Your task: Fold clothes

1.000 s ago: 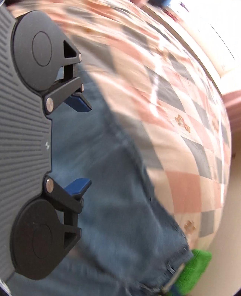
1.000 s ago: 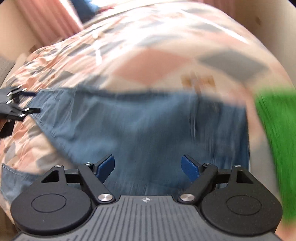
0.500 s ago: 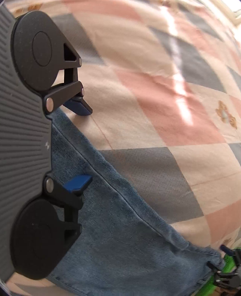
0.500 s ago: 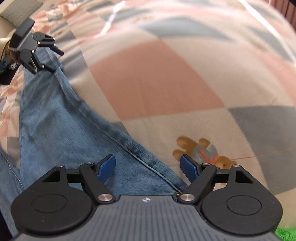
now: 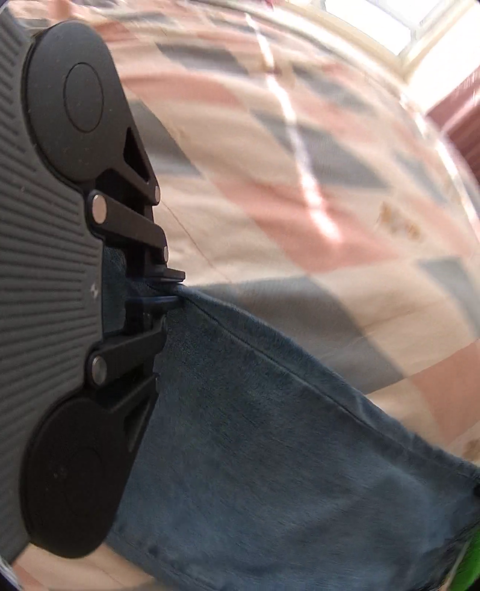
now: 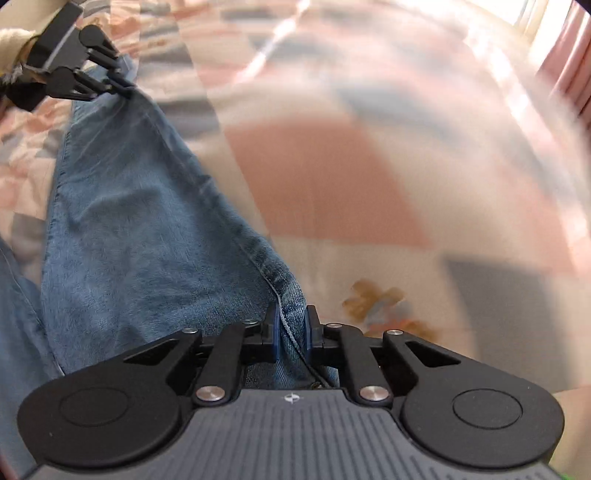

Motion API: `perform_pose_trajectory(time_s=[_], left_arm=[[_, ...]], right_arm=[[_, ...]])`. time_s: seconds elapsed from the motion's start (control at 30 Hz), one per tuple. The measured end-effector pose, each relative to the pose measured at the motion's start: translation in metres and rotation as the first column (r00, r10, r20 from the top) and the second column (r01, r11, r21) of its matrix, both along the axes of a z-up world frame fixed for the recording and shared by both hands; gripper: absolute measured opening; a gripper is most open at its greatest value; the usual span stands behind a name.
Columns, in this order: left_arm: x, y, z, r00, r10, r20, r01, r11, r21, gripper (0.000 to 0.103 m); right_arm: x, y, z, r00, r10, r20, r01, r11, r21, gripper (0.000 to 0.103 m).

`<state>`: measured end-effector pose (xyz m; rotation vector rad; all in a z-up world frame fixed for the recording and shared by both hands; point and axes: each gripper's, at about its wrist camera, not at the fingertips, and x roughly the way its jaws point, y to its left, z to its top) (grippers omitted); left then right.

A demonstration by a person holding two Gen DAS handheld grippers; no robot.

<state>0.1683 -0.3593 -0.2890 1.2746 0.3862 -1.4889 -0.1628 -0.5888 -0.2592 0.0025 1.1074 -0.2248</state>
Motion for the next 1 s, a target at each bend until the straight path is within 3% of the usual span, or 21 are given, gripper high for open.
perform_pose_trajectory(time_s=[0.1,0.2,0.3,0.4,0.5,0.57,0.63,0.67,0.7,0.73,0.8,0.9,0.93,0.97,1.0], left_arm=[[-0.020,0.059,0.038,0.992,0.127,0.008,-0.126,0.986,-0.112,0.004],[-0.051,0.125,0.075,0.971,0.239,-0.001,-0.235,0.953,-0.190,0.004],[-0.095,0.191,0.100,0.949,0.314,-0.008,-0.308,0.926,-0.217,0.004],[-0.146,0.259,0.103,0.929,0.370,-0.029,-0.369,0.913,-0.173,0.003],[-0.190,0.311,0.067,0.896,0.439,-0.070,-0.442,0.896,-0.039,0.008],[-0.212,0.334,0.034,0.866,0.497,-0.052,-0.494,0.868,0.059,0.012],[-0.224,0.351,0.015,0.822,0.566,-0.068,-0.556,0.822,0.126,0.011],[-0.225,0.358,0.015,0.788,0.606,-0.108,-0.591,0.794,0.140,0.012],[-0.224,0.364,0.016,0.749,0.645,-0.153,-0.628,0.764,0.149,0.012],[-0.220,0.366,0.019,0.702,0.682,-0.205,-0.666,0.730,0.150,0.017],[-0.206,0.365,0.025,0.589,0.748,-0.306,-0.744,0.649,0.156,0.031],[-0.181,0.366,0.028,0.395,0.806,-0.441,-0.839,0.512,0.185,0.031],[-0.175,0.366,0.029,0.344,0.816,-0.464,-0.861,0.472,0.192,0.033],[-0.170,0.366,0.030,0.308,0.824,-0.476,-0.878,0.438,0.191,0.033],[-0.165,0.366,0.032,0.288,0.831,-0.476,-0.891,0.415,0.184,0.037]], right_arm=[[-0.032,0.067,0.039,0.996,0.030,0.084,-0.014,0.982,-0.187,0.011],[-0.071,0.149,0.070,0.986,0.071,0.148,-0.018,0.943,-0.333,0.011],[-0.116,0.228,0.082,0.980,0.048,0.192,0.029,0.924,-0.381,0.011],[-0.165,0.298,0.066,0.983,-0.037,0.180,0.099,0.931,-0.352,0.012],[-0.202,0.340,0.012,0.981,-0.183,0.057,0.191,0.954,-0.232,0.018],[-0.219,0.350,-0.022,0.958,-0.286,-0.031,0.279,0.950,-0.138,0.023],[-0.237,0.349,-0.035,0.915,-0.403,-0.029,0.403,0.915,-0.014,0.023],[-0.250,0.343,-0.033,0.876,-0.483,0.000,0.481,0.873,0.073,0.024],[-0.265,0.331,-0.028,0.810,-0.584,0.055,0.565,0.802,0.194,0.031],[-0.280,0.317,-0.024,0.720,-0.686,0.104,0.632,0.710,0.312,0.035],[-0.311,0.288,-0.023,0.497,-0.855,0.149,0.697,0.495,0.518,0.040],[-0.337,0.256,-0.037,0.229,-0.969,0.096,0.694,0.231,0.682,0.042],[-0.342,0.248,-0.042,0.167,-0.983,0.077,0.683,0.172,0.710,0.042],[-0.344,0.243,-0.046,0.131,-0.989,0.068,0.680,0.139,0.720,0.042],[-0.345,0.238,-0.049,0.109,-0.992,0.062,0.681,0.120,0.722,0.043]])
